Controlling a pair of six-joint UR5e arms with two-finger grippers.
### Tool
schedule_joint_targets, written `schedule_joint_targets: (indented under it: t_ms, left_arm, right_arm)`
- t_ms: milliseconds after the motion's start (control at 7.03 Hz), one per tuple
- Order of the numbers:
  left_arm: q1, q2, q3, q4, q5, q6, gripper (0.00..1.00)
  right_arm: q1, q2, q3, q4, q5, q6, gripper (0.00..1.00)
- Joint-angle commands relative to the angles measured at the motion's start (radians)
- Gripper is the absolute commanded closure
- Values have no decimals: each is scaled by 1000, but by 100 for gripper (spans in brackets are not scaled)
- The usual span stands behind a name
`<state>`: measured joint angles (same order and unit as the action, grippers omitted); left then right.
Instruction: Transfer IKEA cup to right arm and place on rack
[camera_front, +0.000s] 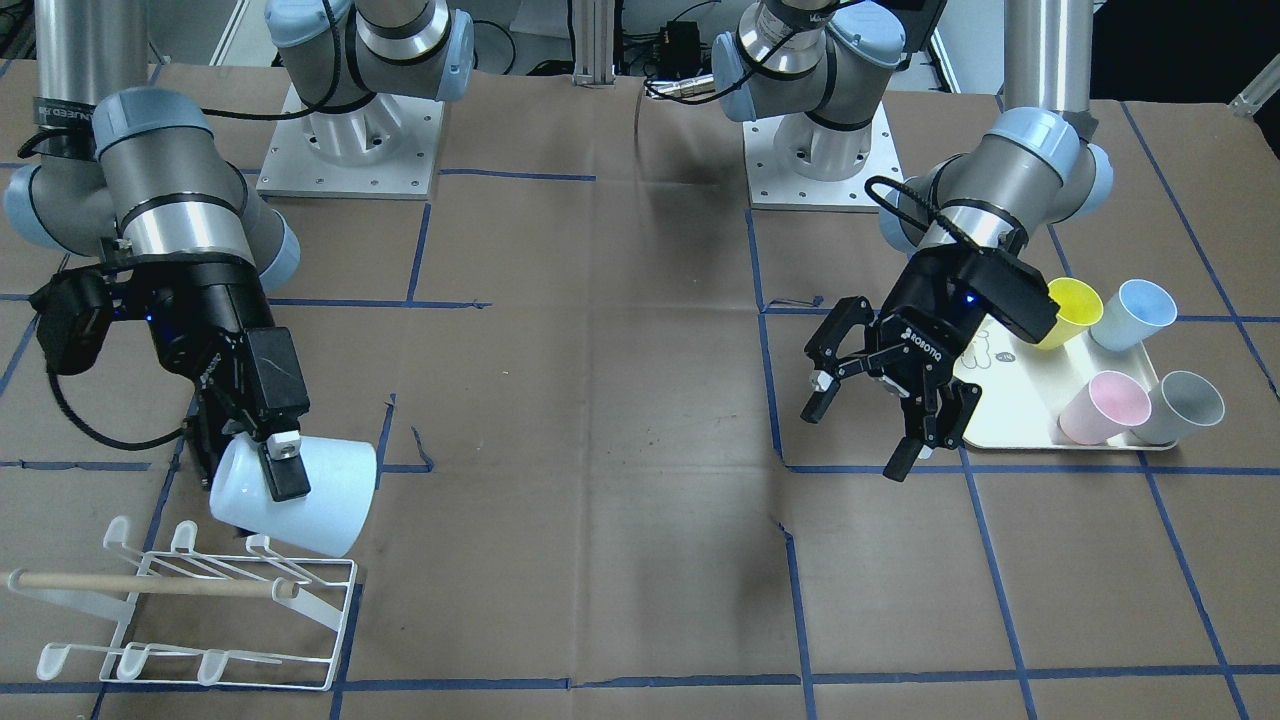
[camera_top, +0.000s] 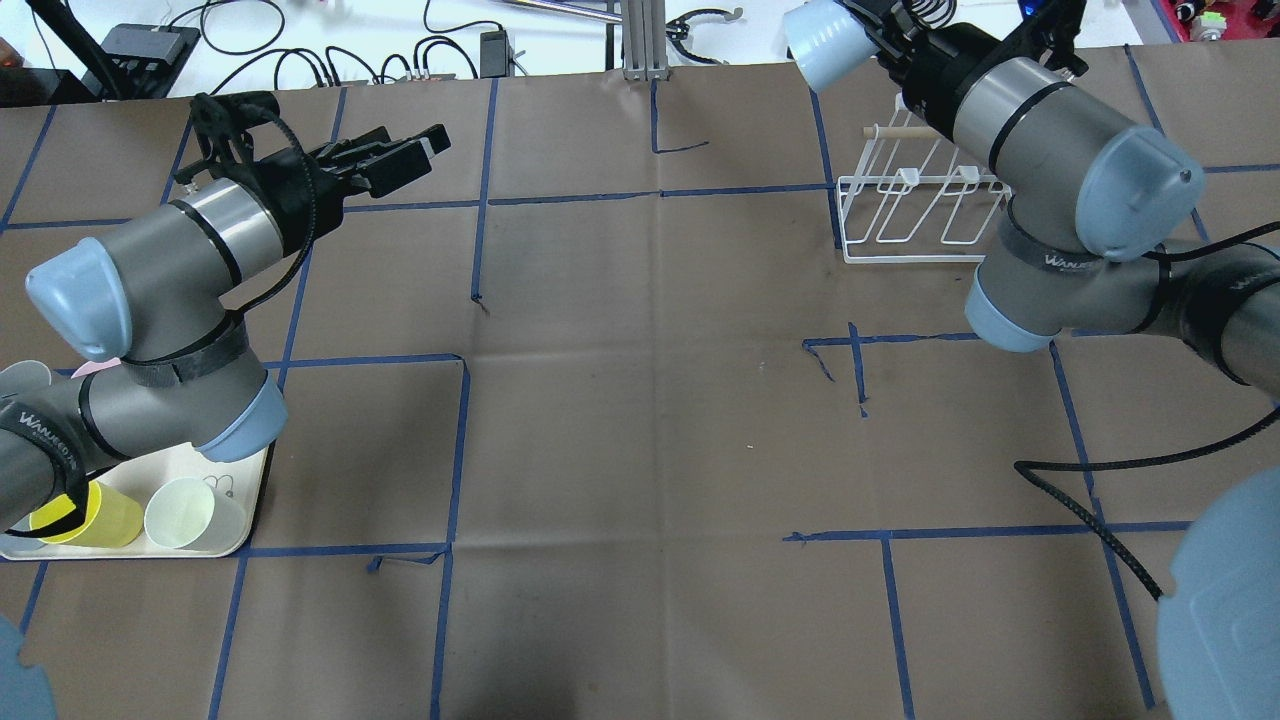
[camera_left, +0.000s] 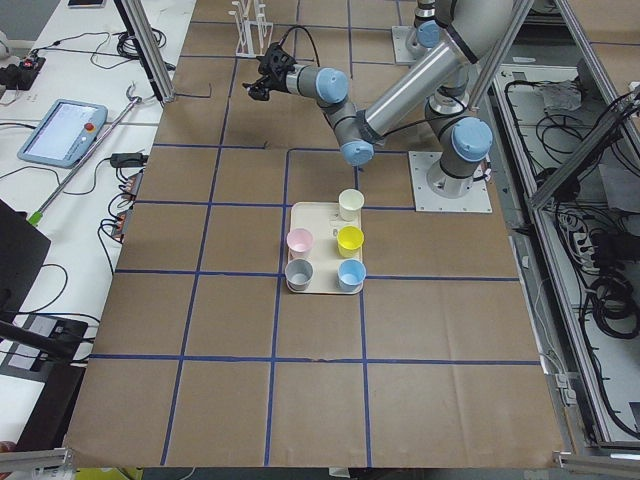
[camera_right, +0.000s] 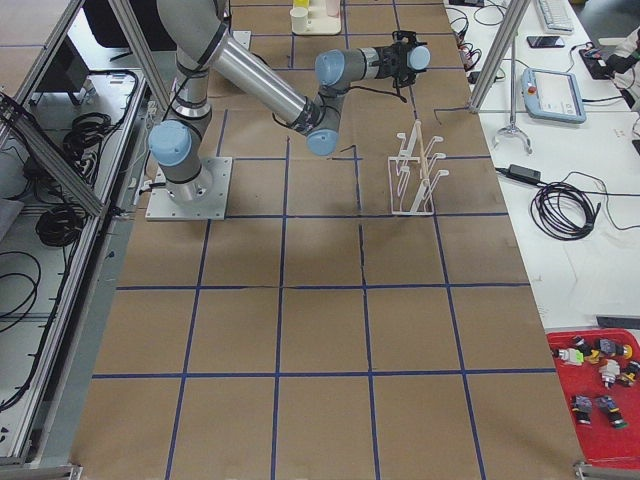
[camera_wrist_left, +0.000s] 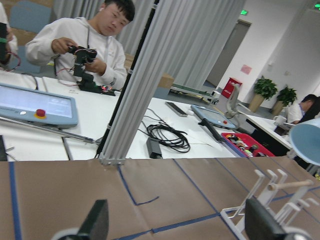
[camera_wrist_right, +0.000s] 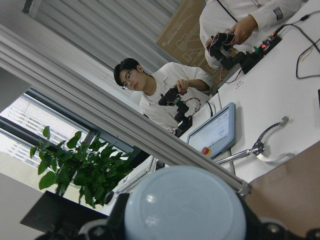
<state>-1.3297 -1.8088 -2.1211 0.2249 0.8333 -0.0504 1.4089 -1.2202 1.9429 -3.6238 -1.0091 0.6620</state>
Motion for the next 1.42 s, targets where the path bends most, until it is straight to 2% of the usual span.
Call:
schedule_joint_targets:
  t_ms: [0,285,427,712,854,996,1139,1281]
  left_arm:
    - [-115,63,116,-375,296,0,3]
    - [-182,107,235,-792,462,0,2]
    - [-213,132,287,-1035,530,0,2]
    - [-223,192,416,-1480,584,6,2]
    - [-223,204,491,-1645,677,17,2]
    - [-221,207,553,-1735,699,38,2]
    - [-220,209,576,-1763,705,40,2]
    - [-220,209,573,-1760,761,53,2]
  right_arm:
    - [-50,30,-7,51,-135,-385,83]
    - [-62,115,-83,50,-218,-519,83]
    - [-62,157,-122,48,-223,-580,85]
    - [-59,214,-174,47,-223,-601,86]
    - [-54,249,-194,45,-220,-632,86]
    - [-47,260,-193,45,-221,-640,86]
    - [-44,268,-193,45,-221,-640,86]
    - [-35,274,-191,44,-221,-642,86]
